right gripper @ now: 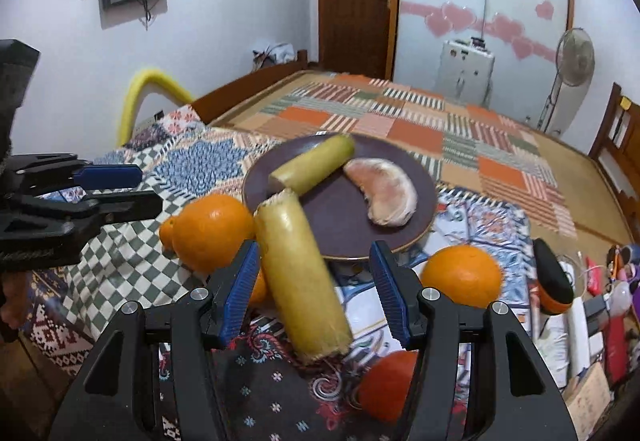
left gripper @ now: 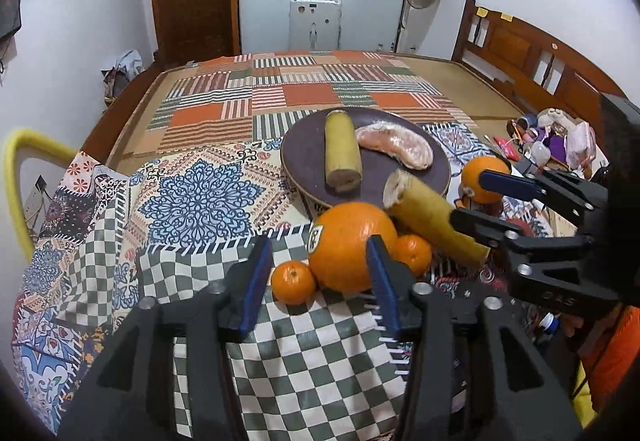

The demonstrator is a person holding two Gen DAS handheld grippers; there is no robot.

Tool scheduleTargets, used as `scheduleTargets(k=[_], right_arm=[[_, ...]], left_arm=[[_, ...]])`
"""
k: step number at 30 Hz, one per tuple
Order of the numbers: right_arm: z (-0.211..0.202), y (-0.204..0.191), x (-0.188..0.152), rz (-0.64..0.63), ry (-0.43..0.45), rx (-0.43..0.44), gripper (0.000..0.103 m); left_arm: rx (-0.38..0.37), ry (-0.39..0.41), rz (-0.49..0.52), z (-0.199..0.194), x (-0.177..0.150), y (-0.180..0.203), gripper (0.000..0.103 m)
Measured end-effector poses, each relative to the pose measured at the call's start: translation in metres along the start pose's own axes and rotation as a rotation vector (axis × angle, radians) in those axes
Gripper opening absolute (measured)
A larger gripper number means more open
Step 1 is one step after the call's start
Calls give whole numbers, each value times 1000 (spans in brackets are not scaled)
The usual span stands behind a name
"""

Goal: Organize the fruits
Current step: 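Grasp the second yellow cylinder with right tool while left tool moves to the large orange, then grasp and lift the large orange with left tool while right lifts the cylinder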

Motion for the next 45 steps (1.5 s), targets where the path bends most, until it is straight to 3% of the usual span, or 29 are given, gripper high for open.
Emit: scheduleTargets(k=[12, 14, 15, 17, 33, 45], right_arm=[[25, -15, -7, -33, -68, 34, 53], [29, -16, -9, -37, -73, 37, 49], [29, -16, -9, -37, -74, 39, 42], [29, -17, -9, -31, -80, 55, 41], [-27, 7, -4, 83, 61, 95, 35], [-34, 16, -3, 100, 73, 116, 35]], left_arm=[[5, 26, 38, 5, -10, 9, 69], [7, 26, 45, 8, -11, 9, 69], [6, 24, 44, 9, -11, 9, 69], [-5, 15, 37, 13, -11, 10, 69], [-37, -3, 7, 38, 1, 21, 71], [-59, -19, -37, 63, 4, 19, 69]])
Point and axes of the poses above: each gripper's, at about its wrist camera, not at the fingertips, and z roughly the way its jaws point, y to its right, x to its top, the point moved 6 cm from there along z, roughly the way its jaws point, and after that the axes turned 13 degrees about z, right-handed, at the moved point
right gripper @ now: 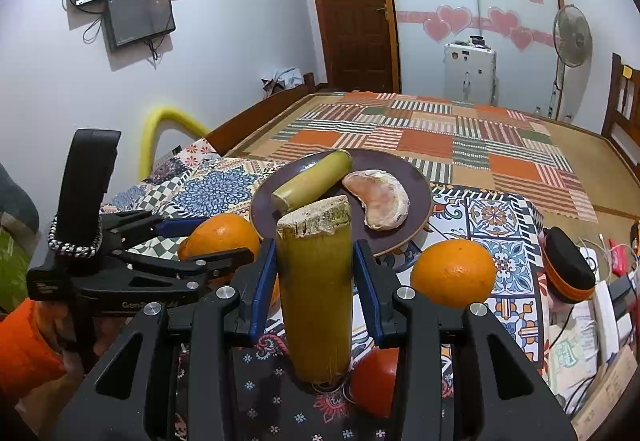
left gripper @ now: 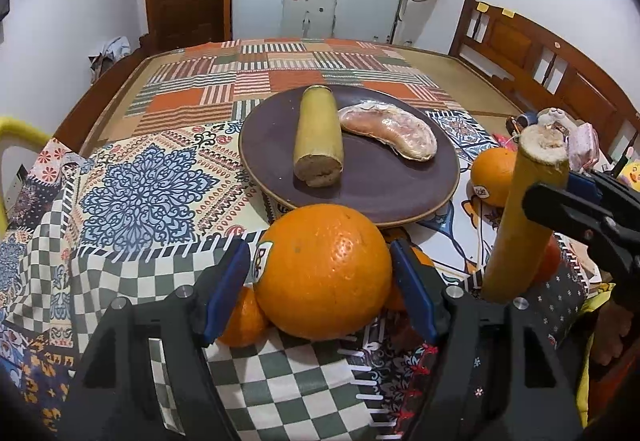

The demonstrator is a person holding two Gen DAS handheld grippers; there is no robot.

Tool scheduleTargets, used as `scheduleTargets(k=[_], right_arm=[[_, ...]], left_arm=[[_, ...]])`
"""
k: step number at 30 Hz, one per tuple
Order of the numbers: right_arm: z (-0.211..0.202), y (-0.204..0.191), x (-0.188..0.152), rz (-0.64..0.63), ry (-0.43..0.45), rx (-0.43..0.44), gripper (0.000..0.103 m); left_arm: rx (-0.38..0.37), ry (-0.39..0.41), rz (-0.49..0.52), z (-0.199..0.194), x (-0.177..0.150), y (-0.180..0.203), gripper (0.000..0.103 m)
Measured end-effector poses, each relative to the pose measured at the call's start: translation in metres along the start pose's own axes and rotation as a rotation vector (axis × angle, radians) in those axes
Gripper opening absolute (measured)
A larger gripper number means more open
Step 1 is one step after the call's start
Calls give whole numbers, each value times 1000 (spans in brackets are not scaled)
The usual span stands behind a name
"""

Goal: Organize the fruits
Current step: 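Grasp and lift the large orange with left tool while right lifts the cylinder, then place the cylinder on the plate with right tool while left sets the orange on it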

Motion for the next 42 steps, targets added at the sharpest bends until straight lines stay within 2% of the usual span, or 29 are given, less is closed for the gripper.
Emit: scheduleTargets(k=[3, 6, 12, 25, 33, 38, 42], right_arm=[[-2, 0, 1, -7, 6, -10, 35], [-5, 0, 5, -11, 21, -17, 35], [-10, 4, 15, -2, 50, -23, 35], [-7, 2, 46, -35, 103, -31, 35], [22, 10, 53, -39, 57, -46, 35], [35, 15, 55, -24, 24, -49, 35], [47, 13, 58, -24, -10, -45, 35]], left_arm=[[-12, -2, -4, 0, 0, -1, 68], [10, -8, 2, -3, 0, 0, 68], [3, 36, -24, -20, 2, -5, 67], [52, 129, -28, -43, 42, -29, 67], [91, 126, -5, -24, 61, -40, 67], [95, 76, -40, 2, 69, -55, 67], [99, 47, -31, 18, 73, -60, 67]])
Point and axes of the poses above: each gripper's, at about its wrist camera, not at the fingertips, and z roughly the way its jaws point, y to its right, x to its top, the point moved 6 cm from there along z, roughly the way its jaws point, and after that the axes turned 13 degrees about z, right-handed, at the moved point
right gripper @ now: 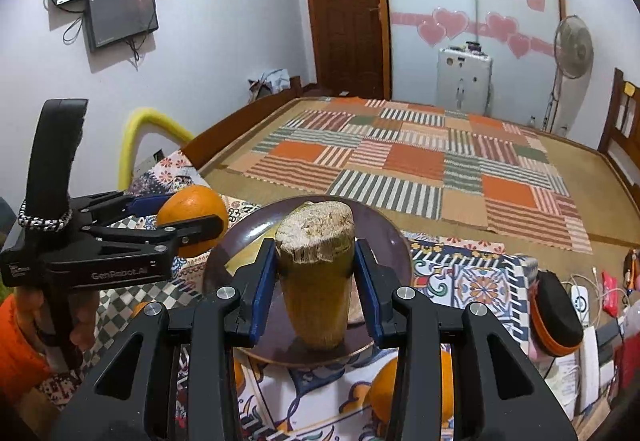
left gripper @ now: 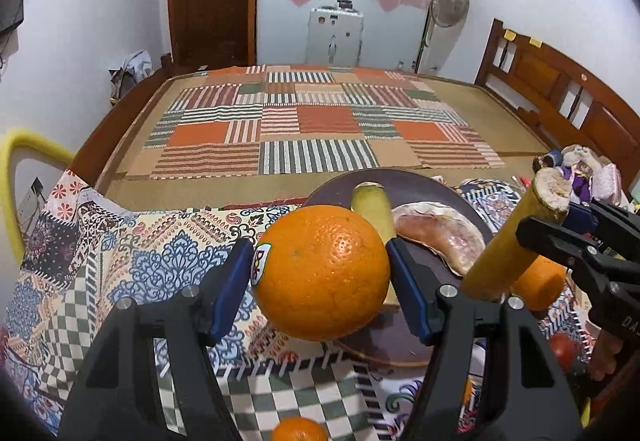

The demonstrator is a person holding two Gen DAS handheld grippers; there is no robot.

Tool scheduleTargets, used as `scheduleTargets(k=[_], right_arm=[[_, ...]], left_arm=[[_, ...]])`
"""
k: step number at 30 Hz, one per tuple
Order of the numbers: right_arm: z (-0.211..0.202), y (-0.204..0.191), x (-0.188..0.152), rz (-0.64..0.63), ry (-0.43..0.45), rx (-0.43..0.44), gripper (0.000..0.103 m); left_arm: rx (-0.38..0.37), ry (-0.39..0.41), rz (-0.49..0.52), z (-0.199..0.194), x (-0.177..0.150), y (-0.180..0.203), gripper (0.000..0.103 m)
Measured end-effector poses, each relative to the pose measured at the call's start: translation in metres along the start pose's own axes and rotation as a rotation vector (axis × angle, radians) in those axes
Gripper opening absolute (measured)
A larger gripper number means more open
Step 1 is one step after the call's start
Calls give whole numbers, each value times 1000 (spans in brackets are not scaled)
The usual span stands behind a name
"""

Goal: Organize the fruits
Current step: 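Place the cylinder on the plate with right tool while left sets the orange on it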

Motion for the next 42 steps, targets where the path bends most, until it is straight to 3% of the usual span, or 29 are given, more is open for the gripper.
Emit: scheduleTargets(k=[14, 29, 42], right_arm=[[36, -4, 16, -26, -125, -18, 35], [75, 8, 19, 36, -244, -44, 35], [71, 9, 16, 3, -236, -74, 39]], left_arm=[[-29, -91, 14, 38, 15, 5, 67], [-43, -103, 32, 49, 14, 3, 68], [-60, -104, 54, 46, 15, 6, 68]])
Point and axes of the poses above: each gripper's, at about its wrist camera, not at the fingertips, and z roughly the way its jaws point, y to its right, x to its top, the point moved 6 cm from there along z, roughly the way its jaws point, and after that the axes turned 13 degrees about z, right-handed, at the moved point
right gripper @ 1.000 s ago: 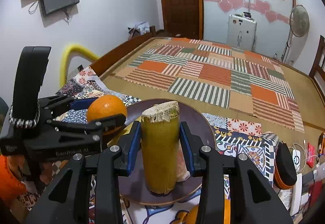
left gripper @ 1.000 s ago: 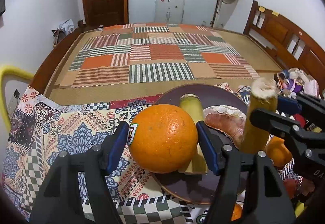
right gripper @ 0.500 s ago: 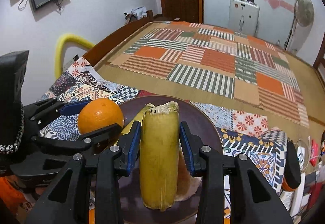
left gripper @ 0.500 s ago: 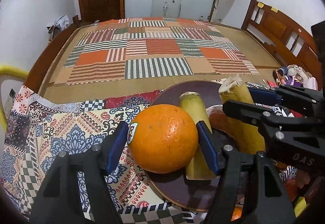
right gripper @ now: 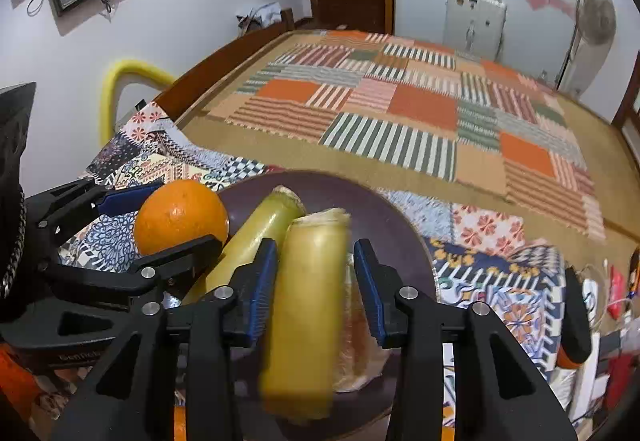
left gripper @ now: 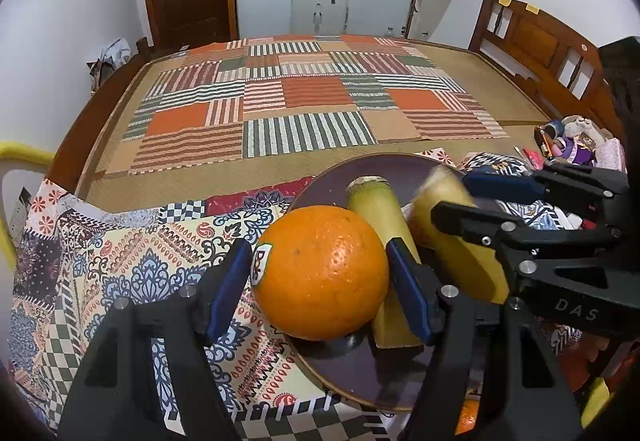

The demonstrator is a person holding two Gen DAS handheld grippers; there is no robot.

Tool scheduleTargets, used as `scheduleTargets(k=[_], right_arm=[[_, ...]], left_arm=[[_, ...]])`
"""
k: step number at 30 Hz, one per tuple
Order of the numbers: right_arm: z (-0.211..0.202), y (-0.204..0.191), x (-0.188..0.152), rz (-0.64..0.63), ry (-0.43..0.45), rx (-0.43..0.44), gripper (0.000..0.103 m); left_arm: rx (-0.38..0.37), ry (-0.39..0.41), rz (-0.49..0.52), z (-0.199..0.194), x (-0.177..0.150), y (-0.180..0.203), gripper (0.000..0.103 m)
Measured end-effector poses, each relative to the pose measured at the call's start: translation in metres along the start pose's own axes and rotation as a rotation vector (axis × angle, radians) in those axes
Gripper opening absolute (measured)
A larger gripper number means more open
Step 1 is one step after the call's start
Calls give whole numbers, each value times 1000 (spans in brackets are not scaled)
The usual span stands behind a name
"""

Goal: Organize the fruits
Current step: 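Place the cylinder on the plate with right tool while left sets the orange on it, then move right tool toward the red tomato while left tool reaches a small tangerine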

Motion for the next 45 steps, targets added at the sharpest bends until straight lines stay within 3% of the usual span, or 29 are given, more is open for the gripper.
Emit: scheduleTargets(k=[10, 15, 19, 24, 32, 36, 45], right_arm=[[-54, -1, 2, -31, 151, -23, 40], [-87, -7, -7, -58, 236, -51, 40], [-111, -8, -20, -42, 277, -24, 40], [-122, -1, -41, -18, 284, -16, 40], [-121, 17, -87, 14, 267, -70, 40], [-117, 25, -108, 23, 251, -92, 53], [-109, 34, -141, 44, 227, -95, 58]], left_arm=[[32, 91, -8, -52, 0, -3, 69], [60, 153, -25, -95, -12, -4, 69], [79, 182, -38, -122, -25, -5, 69], [115, 190, -27, -142, -48, 2, 80], [95, 155, -38, -141, -90, 10, 81], [93, 119, -38, -130, -110, 12, 81], [69, 54, -36, -95, -149, 19, 81]])
Point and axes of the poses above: each gripper's, at about its wrist camera, not at the fingertips, and z roughly the way its jaws point, y to its right, x to its top, the point moved 6 cm from there along z, roughly the way its jaws point, and after that the axes turned 13 degrees about z, right-handed, at the moved point
